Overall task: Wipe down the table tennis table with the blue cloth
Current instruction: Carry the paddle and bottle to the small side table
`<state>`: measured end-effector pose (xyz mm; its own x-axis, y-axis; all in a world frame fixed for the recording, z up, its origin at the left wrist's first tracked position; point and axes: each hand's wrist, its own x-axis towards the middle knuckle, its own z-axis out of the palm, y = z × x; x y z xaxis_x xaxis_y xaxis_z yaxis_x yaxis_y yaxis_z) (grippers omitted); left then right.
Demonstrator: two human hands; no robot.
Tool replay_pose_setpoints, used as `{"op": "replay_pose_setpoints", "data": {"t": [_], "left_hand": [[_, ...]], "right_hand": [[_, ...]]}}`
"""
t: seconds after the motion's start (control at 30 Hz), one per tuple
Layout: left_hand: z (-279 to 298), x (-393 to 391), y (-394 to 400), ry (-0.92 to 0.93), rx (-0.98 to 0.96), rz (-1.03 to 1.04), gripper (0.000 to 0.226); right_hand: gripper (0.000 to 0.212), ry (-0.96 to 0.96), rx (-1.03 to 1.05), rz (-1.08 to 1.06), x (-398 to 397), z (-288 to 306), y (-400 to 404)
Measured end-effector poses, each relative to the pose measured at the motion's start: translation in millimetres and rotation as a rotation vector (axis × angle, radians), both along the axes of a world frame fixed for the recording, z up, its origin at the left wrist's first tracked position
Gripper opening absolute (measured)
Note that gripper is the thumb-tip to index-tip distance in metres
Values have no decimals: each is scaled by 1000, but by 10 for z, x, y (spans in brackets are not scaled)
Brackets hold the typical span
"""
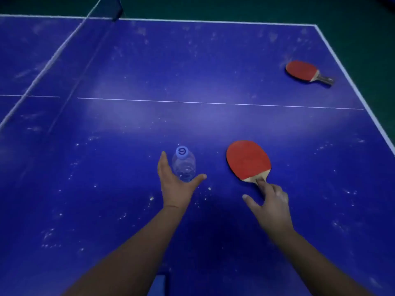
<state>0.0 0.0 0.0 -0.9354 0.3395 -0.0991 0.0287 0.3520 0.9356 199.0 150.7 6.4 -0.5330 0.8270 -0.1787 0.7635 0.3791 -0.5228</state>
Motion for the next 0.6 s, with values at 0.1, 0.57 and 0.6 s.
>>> {"op": "replay_pose_setpoints", "data": {"t": [0.1, 0.57, 0.6], "left_hand": [[-77, -31, 124, 5, 40, 61, 125], [-79, 80, 261, 37, 70, 189, 81], [-71, 117, 256, 37, 66, 189, 82]], "right_hand": [[63, -66, 109, -51, -117, -154, 284], [44, -196, -71, -86, -240, -385, 750], [42, -188, -93, -79, -237, -383, 752]]}}
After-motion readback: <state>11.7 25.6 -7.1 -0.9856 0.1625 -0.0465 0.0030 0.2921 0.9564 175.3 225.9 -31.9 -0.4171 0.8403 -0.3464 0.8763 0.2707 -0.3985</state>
